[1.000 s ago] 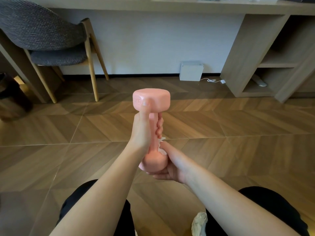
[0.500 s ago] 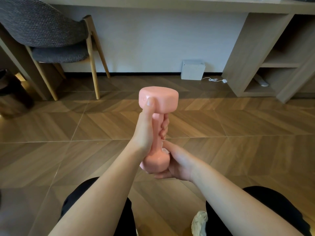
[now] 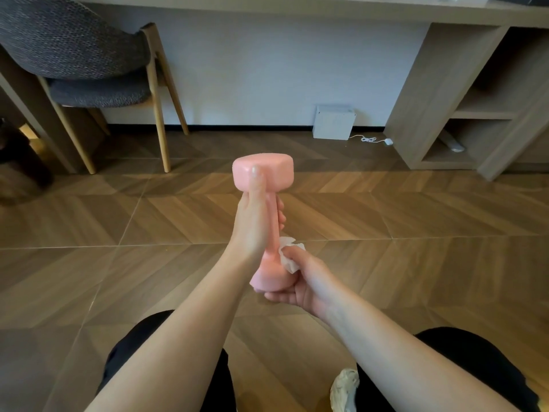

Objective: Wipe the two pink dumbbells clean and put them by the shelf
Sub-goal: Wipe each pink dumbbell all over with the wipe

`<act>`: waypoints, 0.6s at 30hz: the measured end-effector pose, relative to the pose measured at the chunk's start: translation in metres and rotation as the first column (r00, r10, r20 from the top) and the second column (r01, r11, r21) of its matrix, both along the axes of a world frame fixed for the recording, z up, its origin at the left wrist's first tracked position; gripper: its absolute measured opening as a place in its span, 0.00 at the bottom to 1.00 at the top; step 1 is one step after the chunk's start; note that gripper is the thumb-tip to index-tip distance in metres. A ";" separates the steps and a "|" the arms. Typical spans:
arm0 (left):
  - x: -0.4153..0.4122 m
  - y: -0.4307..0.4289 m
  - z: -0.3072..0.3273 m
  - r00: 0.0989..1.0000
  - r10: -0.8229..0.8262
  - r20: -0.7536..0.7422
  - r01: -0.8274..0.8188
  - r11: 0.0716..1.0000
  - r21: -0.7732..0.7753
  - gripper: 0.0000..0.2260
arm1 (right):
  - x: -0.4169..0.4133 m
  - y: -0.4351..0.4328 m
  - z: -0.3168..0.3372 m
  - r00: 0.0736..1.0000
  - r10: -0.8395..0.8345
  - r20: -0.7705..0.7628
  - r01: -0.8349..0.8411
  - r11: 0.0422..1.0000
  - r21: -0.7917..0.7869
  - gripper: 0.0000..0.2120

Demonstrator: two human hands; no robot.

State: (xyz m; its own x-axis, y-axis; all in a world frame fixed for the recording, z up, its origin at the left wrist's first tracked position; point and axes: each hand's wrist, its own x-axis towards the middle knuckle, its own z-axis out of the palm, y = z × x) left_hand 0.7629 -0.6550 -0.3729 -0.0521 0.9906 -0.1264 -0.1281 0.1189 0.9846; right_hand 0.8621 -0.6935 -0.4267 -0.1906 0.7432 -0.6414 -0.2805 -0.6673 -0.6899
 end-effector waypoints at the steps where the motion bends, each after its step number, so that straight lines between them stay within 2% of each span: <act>1: 0.000 -0.002 0.000 1.000 -0.005 -0.001 0.005 1.000 0.009 0.35 | -0.003 0.001 -0.003 0.999 0.002 0.032 -0.002 1.000 -0.006 0.15; 4: 0.000 -0.007 0.000 1.000 -0.023 -0.020 0.024 0.999 0.049 0.41 | -0.010 0.004 -0.005 0.994 0.048 0.100 -0.044 0.998 -0.042 0.10; 6: -0.001 -0.008 0.001 1.000 -0.020 0.010 0.019 0.998 0.063 0.43 | -0.007 0.006 -0.005 0.996 0.058 0.065 -0.054 0.997 -0.050 0.12; 9: -0.003 -0.005 0.004 0.990 -0.019 0.141 0.006 0.996 0.089 0.38 | 0.002 0.005 -0.002 0.998 0.059 -0.028 -0.059 0.998 -0.023 0.16; 11: -0.005 -0.004 0.005 0.973 -0.012 0.230 -0.006 0.997 0.078 0.36 | 0.006 0.003 -0.001 0.996 0.085 -0.031 -0.085 0.996 0.010 0.16; 16: -0.002 -0.009 0.003 0.960 -0.058 0.272 0.039 0.996 0.078 0.36 | -0.002 0.007 -0.007 0.985 0.058 0.162 -0.059 0.998 -0.004 0.13; 18: -0.001 -0.008 0.002 0.959 -0.075 0.272 0.056 0.996 0.075 0.35 | -0.005 0.010 -0.009 0.975 0.059 0.214 -0.062 0.998 0.008 0.17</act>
State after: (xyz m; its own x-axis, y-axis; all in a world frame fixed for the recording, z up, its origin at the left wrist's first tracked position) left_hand 0.7618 -0.6633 -0.3712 0.0407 0.9973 -0.0615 -0.3884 0.0725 0.9186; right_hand 0.8568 -0.6837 -0.4361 -0.0954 0.7443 -0.6610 -0.0855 -0.6677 -0.7395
